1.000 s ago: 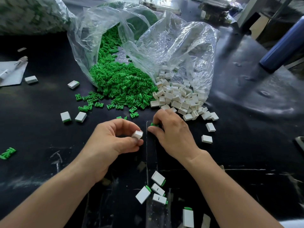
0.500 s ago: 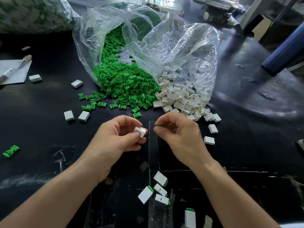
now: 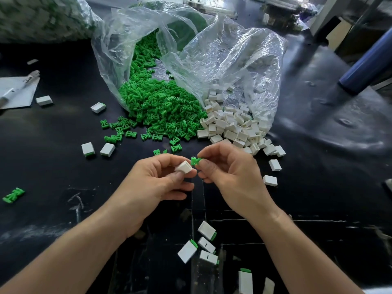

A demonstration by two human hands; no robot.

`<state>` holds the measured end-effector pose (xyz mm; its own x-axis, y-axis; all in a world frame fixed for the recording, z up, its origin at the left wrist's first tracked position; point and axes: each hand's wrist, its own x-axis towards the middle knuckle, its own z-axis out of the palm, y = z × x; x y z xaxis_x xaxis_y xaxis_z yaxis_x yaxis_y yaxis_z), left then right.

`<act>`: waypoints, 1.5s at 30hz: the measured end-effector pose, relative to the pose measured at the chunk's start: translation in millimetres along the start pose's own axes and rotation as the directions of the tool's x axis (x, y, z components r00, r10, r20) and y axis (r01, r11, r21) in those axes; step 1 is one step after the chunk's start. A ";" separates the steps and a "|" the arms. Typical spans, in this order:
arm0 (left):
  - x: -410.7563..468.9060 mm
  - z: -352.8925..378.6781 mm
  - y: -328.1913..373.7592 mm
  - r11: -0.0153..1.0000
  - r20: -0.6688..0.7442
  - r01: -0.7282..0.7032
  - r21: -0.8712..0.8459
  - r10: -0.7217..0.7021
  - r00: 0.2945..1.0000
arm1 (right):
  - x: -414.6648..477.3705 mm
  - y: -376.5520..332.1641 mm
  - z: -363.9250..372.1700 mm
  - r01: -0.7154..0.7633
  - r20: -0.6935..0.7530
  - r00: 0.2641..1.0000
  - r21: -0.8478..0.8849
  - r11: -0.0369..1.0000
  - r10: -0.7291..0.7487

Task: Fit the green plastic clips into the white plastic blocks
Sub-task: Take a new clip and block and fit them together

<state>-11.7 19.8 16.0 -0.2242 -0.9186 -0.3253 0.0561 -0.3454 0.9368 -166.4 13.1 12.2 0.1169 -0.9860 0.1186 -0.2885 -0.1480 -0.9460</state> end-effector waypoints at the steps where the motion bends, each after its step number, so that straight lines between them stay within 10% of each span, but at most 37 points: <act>1: -0.3 0.0 0.2 1.000 0.003 -0.003 0.000 0.003 1.000 | -0.3 0.6 0.8 0.004 0.017 1.000 -0.019 1.000 -0.004; 29: -1.6 0.1 1.2 0.984 0.010 -0.090 0.155 0.089 0.996 | -1.0 5.9 2.2 -0.097 0.181 0.974 -0.226 0.969 0.140; 45: -5.5 -7.3 9.7 0.983 0.121 -0.101 0.156 0.083 0.989 | -4.7 -2.8 -2.1 0.109 0.325 0.946 -0.241 0.964 -0.025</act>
<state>-2.8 20.1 26.0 -0.3350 -0.9141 -0.2285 -0.0740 -0.2162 0.9735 -168.1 18.0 15.0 0.4262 -0.9038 0.0381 -0.4948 -0.2682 -0.8266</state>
